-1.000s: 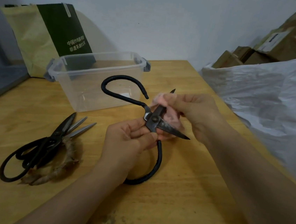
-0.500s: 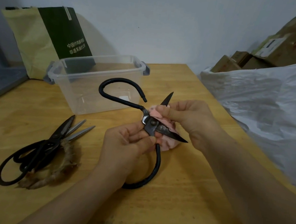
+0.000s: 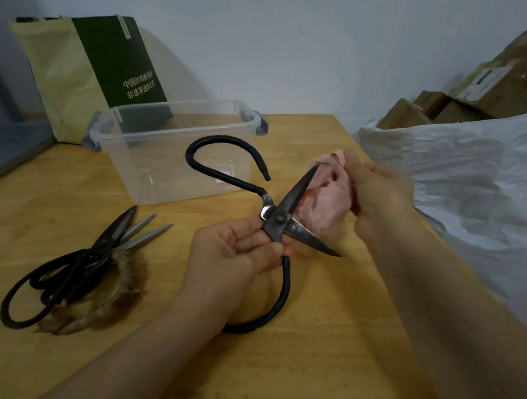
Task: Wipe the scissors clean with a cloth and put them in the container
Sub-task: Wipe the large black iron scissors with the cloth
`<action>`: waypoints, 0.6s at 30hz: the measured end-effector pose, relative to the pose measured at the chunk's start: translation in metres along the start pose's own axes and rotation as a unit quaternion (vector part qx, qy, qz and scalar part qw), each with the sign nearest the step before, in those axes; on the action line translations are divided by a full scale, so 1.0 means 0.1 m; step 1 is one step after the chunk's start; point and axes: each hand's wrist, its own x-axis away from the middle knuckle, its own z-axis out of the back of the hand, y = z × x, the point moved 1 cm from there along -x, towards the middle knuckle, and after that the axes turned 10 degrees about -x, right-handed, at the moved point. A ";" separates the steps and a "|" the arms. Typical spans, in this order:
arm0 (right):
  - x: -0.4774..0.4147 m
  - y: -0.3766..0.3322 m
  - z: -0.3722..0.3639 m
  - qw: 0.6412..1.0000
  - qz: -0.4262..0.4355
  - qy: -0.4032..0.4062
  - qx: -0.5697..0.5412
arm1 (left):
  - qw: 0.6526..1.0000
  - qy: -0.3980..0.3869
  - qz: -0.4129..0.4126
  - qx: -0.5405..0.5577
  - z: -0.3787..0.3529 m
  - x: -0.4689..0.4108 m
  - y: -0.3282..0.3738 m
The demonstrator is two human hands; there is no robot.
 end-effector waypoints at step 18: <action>0.37 0.28 -0.16 0.712 0.363 -0.279 0.532 | 0.999 0.053 0.003 0.007 0.02 -0.01 -0.03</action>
